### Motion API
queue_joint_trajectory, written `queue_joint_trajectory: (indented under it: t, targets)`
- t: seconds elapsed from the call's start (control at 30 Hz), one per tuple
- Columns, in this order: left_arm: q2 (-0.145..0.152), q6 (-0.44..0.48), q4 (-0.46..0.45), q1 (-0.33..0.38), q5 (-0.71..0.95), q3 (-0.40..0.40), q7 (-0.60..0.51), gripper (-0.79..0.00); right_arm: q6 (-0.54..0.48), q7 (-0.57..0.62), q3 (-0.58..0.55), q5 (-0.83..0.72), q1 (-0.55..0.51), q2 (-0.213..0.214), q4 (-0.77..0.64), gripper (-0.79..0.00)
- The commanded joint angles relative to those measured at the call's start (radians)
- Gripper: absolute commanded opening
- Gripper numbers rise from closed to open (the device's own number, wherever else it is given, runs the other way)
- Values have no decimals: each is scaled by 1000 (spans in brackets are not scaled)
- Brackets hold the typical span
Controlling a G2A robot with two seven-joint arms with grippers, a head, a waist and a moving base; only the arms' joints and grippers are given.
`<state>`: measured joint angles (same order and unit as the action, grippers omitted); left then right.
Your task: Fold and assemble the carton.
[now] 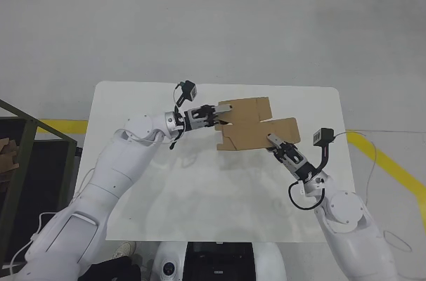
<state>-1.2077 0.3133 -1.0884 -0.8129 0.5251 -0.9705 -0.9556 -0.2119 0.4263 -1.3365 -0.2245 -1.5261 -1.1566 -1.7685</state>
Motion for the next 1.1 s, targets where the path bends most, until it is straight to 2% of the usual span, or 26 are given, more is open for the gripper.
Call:
queue_joint_trajectory:
  t: [0.0, 0.5, 1.0, 1.03, 1.07]
  targets:
    - [-2, 2, 2, 3, -4, 2, -1, -437, -1, -1, 1, 1, 0, 0, -1, -785]
    - [-12, 3, 25, 10, -14, -3, -18, -505, 5, 4, 12, 5, 5, -5, -2, -785]
    - [-17, -1, 24, 6, -19, -17, -29, -693, 3, 13, 17, 0, 7, -8, -5, -785]
    - [-17, -2, 24, 5, -19, -17, -30, -696, 4, 15, 18, 2, 7, -8, -6, -751]
    - [-18, -2, 23, 5, -20, -18, -30, -699, 5, 18, 19, 4, 8, -8, -7, -588]
